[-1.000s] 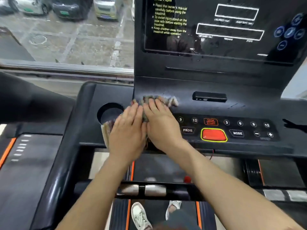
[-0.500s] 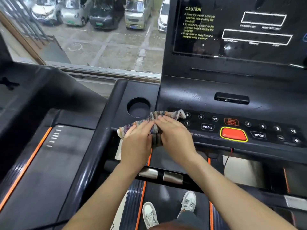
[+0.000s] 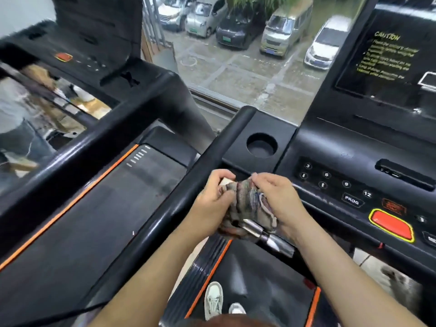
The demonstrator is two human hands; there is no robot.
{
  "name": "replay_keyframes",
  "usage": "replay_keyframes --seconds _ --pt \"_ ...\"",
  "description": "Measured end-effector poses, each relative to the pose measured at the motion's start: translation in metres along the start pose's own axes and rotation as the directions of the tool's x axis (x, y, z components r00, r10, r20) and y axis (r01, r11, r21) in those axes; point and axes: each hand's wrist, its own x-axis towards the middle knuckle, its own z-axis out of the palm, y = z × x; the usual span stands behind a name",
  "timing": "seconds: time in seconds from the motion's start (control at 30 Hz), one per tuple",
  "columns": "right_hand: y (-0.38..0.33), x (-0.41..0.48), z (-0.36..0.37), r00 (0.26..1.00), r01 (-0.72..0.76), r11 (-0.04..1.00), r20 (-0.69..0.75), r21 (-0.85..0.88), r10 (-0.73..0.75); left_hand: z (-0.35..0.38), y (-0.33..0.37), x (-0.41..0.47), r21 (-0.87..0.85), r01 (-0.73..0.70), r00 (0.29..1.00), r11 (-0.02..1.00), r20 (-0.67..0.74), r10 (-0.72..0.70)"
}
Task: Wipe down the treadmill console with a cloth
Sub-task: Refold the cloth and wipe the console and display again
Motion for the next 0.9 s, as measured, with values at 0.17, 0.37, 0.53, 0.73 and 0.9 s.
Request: replay_keyframes --seconds 0.17,0.37,0.53,0.73,0.9 --pt "-0.011 -0.016 0.016 0.844 -0.475 0.818 0.43 0.325 0.319 -0.016 0.005 -0.055 -0.211 0.131 0.99 0.969 -0.018 -0.138" --pt "0.008 -0.057 0.048 0.623 -0.484 0.836 0.773 0.26 0.121 -0.047 -0.013 -0.13 -0.051 0.266 0.964 0.963 -0.012 -0.266" --pt "0.018 -0.079 0.085 0.384 -0.55 0.819 0.921 0.165 0.073 -0.075 -0.017 -0.197 -0.051 0.32 0.911 0.946 -0.259 -0.322" --pt "0.016 -0.122 0.148 0.327 -0.448 0.894 0.935 0.029 0.134 -0.104 -0.024 -0.273 -0.148 0.365 0.84 0.919 -0.373 -0.394" --pt "0.006 -0.159 0.2 0.392 -0.386 0.917 0.881 -0.104 0.265 -0.125 -0.033 -0.318 -0.203 0.329 0.805 0.922 -0.451 -0.386"
